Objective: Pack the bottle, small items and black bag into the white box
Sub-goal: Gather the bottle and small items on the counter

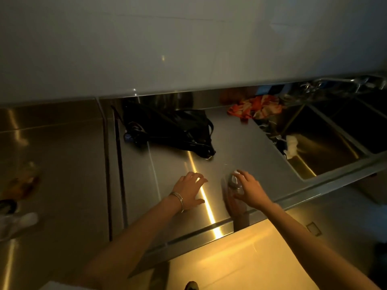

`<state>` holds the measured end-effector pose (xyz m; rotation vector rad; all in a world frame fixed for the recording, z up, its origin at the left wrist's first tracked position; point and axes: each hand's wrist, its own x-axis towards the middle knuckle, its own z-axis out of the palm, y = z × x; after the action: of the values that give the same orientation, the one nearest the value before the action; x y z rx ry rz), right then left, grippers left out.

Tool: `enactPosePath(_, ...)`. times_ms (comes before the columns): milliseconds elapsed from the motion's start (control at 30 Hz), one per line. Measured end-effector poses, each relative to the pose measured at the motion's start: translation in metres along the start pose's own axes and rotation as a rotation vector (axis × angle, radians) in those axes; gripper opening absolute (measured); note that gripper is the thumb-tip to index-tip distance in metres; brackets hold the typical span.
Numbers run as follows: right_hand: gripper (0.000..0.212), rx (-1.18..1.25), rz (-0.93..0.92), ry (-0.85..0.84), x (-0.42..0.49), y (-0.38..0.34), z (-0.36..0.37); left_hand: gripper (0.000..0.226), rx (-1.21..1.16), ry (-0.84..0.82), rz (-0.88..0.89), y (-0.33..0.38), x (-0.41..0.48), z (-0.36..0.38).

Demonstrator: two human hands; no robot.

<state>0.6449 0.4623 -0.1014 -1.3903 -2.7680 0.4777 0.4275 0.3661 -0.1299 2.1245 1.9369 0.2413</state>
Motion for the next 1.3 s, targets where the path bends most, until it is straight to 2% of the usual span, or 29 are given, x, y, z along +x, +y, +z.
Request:
enactPosePath(200, 0.078, 0.08, 0.022, -0.08, 0.027, 0.035, -0.007, 0.065, -0.031, -0.024, -0.067, 0.025, 0.026, 0.009)
enactPosePath(300, 0.071, 0.13, 0.005, -0.105, 0.034, 0.038, -0.003, 0.064, -0.027, -0.018, -0.108, 0.023, 0.028, 0.008)
enactPosePath(400, 0.066, 0.152, -0.052, -0.08, 0.037, 0.035, 0.0, 0.065, -0.039, -0.019, -0.157, 0.017, 0.024, 0.004)
enactPosePath(500, 0.064, 0.187, -0.183, -0.108, 0.043, 0.022, 0.002, 0.068, -0.064, -0.001, -0.189, 0.012, 0.02, 0.001)
enactPosePath(733, 0.062, 0.307, -0.358, -0.212, 0.061, -0.043, 0.011, 0.078, -0.171, 0.073, -0.298, -0.004, -0.003, -0.012)
enactPosePath(967, 0.058, 0.294, -0.512, -0.263, 0.074, -0.116, 0.027, 0.069, -0.308, 0.139, -0.427, -0.047, -0.053, -0.021)
enactPosePath(1200, 0.061, 0.392, -0.572, -0.307, 0.09, -0.198, 0.044, 0.071, -0.342, 0.226, -0.52, -0.103, -0.11, -0.036)
enactPosePath(1300, 0.065, 0.414, -0.58, -0.318, 0.097, -0.241, 0.054, 0.067, -0.273, 0.25, -0.564, -0.132, -0.135, -0.052)
